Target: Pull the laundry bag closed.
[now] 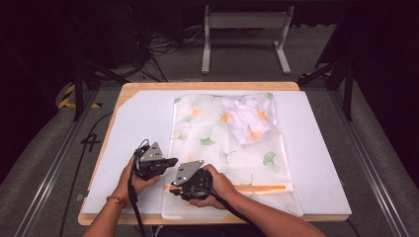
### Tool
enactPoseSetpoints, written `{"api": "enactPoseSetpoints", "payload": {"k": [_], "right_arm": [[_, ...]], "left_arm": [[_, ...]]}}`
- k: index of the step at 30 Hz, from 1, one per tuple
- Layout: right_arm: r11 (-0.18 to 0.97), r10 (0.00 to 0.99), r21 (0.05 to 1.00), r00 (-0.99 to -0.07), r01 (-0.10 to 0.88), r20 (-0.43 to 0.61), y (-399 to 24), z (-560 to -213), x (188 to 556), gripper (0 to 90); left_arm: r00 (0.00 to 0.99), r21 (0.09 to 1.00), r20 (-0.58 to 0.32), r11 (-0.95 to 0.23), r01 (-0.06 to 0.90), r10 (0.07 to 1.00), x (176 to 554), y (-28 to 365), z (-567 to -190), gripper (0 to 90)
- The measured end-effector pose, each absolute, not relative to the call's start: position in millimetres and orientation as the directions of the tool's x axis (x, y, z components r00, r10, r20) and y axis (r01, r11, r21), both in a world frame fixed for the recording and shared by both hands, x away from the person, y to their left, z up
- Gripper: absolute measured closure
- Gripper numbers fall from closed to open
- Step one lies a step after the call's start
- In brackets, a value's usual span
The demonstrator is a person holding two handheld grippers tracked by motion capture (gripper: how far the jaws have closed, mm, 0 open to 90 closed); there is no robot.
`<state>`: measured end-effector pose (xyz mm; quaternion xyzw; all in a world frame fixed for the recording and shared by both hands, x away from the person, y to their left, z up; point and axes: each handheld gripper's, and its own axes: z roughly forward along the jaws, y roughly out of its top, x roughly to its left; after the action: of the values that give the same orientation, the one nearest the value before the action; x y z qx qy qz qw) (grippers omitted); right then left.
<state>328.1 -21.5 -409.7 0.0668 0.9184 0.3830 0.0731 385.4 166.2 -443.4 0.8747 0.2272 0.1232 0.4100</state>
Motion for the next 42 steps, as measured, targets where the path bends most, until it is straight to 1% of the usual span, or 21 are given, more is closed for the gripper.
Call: {"api": "enactPoseSetpoints", "payload": {"k": [2, 3, 7, 8, 11, 16, 17, 18, 19, 23, 29, 30, 35, 37, 38, 39, 42], "right_arm": [[0.705, 0.177, 0.705, -0.981, 0.071, -0.077, -17.1, -411.5, 329.3, 71.8], [0.716, 0.180, 0.692, -0.982, 0.090, -0.059, -9.8, -415.4, 331.9, 69.4], [0.731, 0.185, 0.674, -0.981, 0.102, -0.052, -1.9, -421.9, 336.3, 68.4], [0.735, 0.195, 0.667, -0.980, 0.122, -0.035, 2.6, -426.2, 339.5, 63.6], [0.738, 0.196, 0.663, -0.980, 0.125, -0.033, 7.0, -429.8, 340.7, 63.2], [0.746, 0.212, 0.654, -0.976, 0.126, -0.053, 12.2, -433.2, 342.7, 63.5], [0.749, 0.219, 0.649, -0.974, 0.134, -0.051, 12.9, -433.2, 343.6, 65.4], [0.751, 0.217, 0.648, -0.974, 0.128, -0.059, 13.2, -433.2, 344.6, 72.9], [0.751, 0.217, 0.648, -0.974, 0.128, -0.059, 13.2, -433.2, 344.6, 72.9], [0.754, 0.221, 0.645, -0.972, 0.123, -0.074, 10.6, -432.2, 346.0, 82.7], [0.730, 0.234, 0.670, -0.970, 0.136, -0.058, 7.2, -430.4, 345.3, 83.3], [0.721, 0.243, 0.677, -0.969, 0.151, -0.043, 5.5, -429.7, 346.6, 83.3], [0.698, 0.270, 0.692, -0.963, 0.182, -0.020, -0.3, -428.5, 350.0, 81.7], [0.698, 0.275, 0.692, -0.961, 0.186, -0.019, -2.6, -428.1, 350.5, 82.5], [0.706, 0.285, 0.684, -0.958, 0.184, -0.036, -7.3, -428.2, 351.5, 85.5], [0.705, 0.289, 0.684, -0.957, 0.188, -0.034, -8.8, -428.5, 352.2, 86.3], [0.696, 0.294, 0.687, -0.956, 0.207, -0.011, -12.7, -429.5, 354.7, 85.0]], "left_arm": [[0.867, 0.771, 0.026, -0.562, 0.299, 0.497, 385.7, 167.1, -444.6, 90.0], [0.867, 0.765, 0.021, -0.566, 0.307, 0.497, 386.6, 168.3, -446.8, 90.0], [0.870, 0.752, 0.012, -0.578, 0.317, 0.493, 389.0, 169.2, -450.7, 90.0], [0.866, 0.742, 0.009, -0.584, 0.329, 0.500, 390.3, 169.5, -452.5, 90.0], [0.863, 0.740, 0.000, -0.580, 0.340, 0.506, 391.5, 170.8, -453.8, 89.1], [0.875, 0.738, -0.004, -0.589, 0.329, 0.484, 391.5, 168.4, -454.1, 89.1], [0.874, 0.731, 0.004, -0.598, 0.329, 0.486, 391.4, 167.3, -454.5, 89.1], [0.872, 0.727, 0.001, -0.599, 0.336, 0.490, 392.0, 166.9, -454.4, 89.9], [0.872, 0.727, 0.001, -0.599, 0.336, 0.490, 392.0, 166.9, -454.4, 90.0], [0.872, 0.718, 0.017, -0.613, 0.330, 0.489, 391.4, 165.6, -453.7, 90.0], [0.867, 0.717, 0.017, -0.610, 0.337, 0.498, 390.3, 163.7, -453.3, 90.0], [0.869, 0.710, 0.034, -0.624, 0.326, 0.493, 390.1, 162.7, -452.5, 90.0], [0.868, 0.716, 0.028, -0.616, 0.328, 0.495, 389.9, 163.1, -453.2, 90.0], [0.869, 0.714, 0.030, -0.619, 0.327, 0.494, 390.0, 163.2, -453.1, 90.0], [0.868, 0.714, 0.031, -0.619, 0.328, 0.495, 389.8, 163.0, -453.1, 90.0], [0.868, 0.714, 0.031, -0.619, 0.328, 0.495, 389.8, 163.0, -453.1, 90.0], [0.869, 0.716, 0.023, -0.615, 0.331, 0.494, 390.4, 163.4, -453.3, 90.0]]}}
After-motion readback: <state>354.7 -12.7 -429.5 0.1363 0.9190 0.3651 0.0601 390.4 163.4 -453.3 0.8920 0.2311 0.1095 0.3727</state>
